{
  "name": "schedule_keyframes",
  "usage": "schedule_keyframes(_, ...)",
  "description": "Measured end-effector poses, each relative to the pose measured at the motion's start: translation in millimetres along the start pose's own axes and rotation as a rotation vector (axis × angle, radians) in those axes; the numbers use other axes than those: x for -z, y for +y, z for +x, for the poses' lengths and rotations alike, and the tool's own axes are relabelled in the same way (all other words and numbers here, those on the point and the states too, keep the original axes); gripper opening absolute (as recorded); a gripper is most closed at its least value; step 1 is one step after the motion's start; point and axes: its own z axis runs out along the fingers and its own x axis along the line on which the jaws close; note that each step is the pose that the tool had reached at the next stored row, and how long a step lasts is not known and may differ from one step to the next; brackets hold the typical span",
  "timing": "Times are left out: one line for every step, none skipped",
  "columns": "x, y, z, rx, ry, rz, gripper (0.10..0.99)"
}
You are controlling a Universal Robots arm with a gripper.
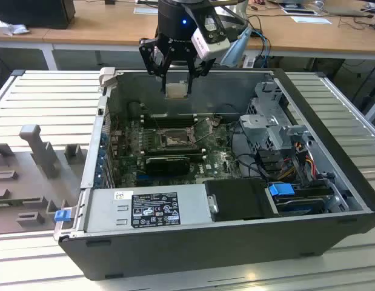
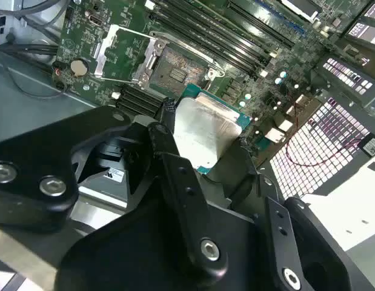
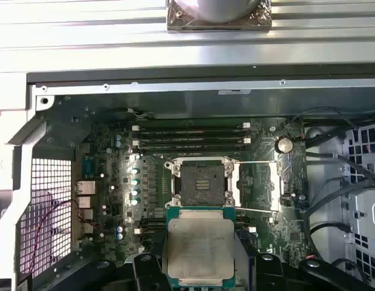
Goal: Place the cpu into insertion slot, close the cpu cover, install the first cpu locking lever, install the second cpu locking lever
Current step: 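Place the cpu into insertion slot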
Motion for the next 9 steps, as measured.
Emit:
schedule_keyframes(0.0,0.0,-0.1,-0.007,-0.0007,0.000,0.529)
schedule_keyframes(0.0,0.0,0.0,-0.011,-0.0010,0.000,0.529)
schedule_keyframes(0.0,0.0,0.0,-0.014,-0.0012,0.000,0.529)
schedule_keyframes(0.0,0.0,0.0,-0.016,-0.0015,0.000,0.529)
schedule_keyframes(0.0,0.0,0.0,-0.019,-0.0017,0.000,0.529)
schedule_keyframes(0.0,0.0,0.0,-0.021,-0.0019,0.000,0.529)
schedule_keyframes(0.0,0.0,0.0,-0.024,-0.0021,0.000,0.529)
schedule_keyframes(0.0,0.0,0.0,-0.026,-0.0023,-0.001,0.529)
schedule_keyframes(0.0,0.0,0.0,-0.029,-0.0026,-0.001,0.529)
